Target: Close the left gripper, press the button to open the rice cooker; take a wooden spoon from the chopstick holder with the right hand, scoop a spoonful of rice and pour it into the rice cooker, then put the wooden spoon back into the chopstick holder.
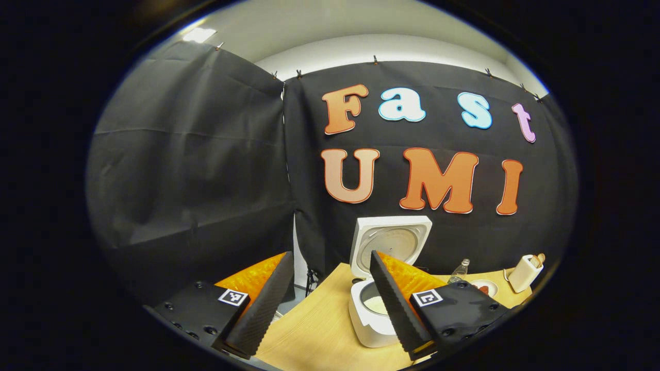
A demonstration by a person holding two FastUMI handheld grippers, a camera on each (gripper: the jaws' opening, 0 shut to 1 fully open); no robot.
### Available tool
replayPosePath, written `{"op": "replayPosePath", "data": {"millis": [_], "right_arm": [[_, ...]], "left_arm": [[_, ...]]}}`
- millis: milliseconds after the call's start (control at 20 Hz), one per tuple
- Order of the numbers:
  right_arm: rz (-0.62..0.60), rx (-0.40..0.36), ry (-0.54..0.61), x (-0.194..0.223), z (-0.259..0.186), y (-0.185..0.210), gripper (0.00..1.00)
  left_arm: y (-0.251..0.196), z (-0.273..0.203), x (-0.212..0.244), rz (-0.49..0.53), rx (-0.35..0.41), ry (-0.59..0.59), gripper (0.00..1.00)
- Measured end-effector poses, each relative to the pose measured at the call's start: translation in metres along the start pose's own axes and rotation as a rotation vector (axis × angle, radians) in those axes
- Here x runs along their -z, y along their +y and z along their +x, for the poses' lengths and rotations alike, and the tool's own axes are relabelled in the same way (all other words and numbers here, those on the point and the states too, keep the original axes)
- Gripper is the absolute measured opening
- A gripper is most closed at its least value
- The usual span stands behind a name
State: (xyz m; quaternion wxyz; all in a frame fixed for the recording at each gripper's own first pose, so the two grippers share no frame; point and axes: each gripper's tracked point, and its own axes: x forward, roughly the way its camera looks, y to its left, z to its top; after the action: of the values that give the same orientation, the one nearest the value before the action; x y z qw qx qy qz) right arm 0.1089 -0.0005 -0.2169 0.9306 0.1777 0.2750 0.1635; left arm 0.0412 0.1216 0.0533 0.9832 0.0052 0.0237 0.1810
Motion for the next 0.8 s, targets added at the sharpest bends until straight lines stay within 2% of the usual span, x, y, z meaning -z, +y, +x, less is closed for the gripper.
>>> {"op": "replayPosePath", "data": {"millis": [100,200,350,400,450,500,550,600,650,800], "right_arm": [[0.018,-0.015,-0.010,-0.001,0.000,-0.003,0.11],[0.015,-0.009,-0.004,0.002,-0.004,-0.010,0.18],[-0.042,0.098,0.040,0.010,-0.007,-0.039,0.31],[-0.058,0.120,0.051,0.012,-0.007,-0.045,0.41],[-0.070,0.145,0.058,0.013,-0.009,-0.049,0.46],[-0.086,0.176,0.055,0.012,-0.009,-0.056,0.63],[-0.102,0.209,0.048,0.008,-0.009,-0.063,0.69],[-0.112,0.233,0.034,0.003,-0.011,-0.067,0.88],[-0.110,0.241,0.016,-0.006,-0.012,-0.065,0.95],[-0.119,0.270,-0.040,-0.036,-0.020,-0.058,0.95]], "left_arm": [[-0.003,0.000,0.000,0.008,0.001,0.000,1.00],[-0.011,0.001,0.000,0.013,0.019,0.001,1.00],[-0.020,0.005,-0.004,0.006,0.030,-0.009,1.00],[-0.025,0.006,-0.003,0.002,0.035,-0.010,1.00],[-0.028,0.009,-0.004,-0.002,0.037,-0.013,1.00],[-0.031,0.012,-0.006,-0.005,0.043,-0.015,1.00],[-0.036,0.016,-0.008,-0.009,0.050,-0.019,1.00],[-0.041,0.022,-0.012,-0.014,0.062,-0.023,1.00],[-0.048,0.028,-0.018,-0.018,0.076,-0.028,1.00],[-0.069,0.055,-0.045,-0.002,0.108,-0.053,1.00]]}}
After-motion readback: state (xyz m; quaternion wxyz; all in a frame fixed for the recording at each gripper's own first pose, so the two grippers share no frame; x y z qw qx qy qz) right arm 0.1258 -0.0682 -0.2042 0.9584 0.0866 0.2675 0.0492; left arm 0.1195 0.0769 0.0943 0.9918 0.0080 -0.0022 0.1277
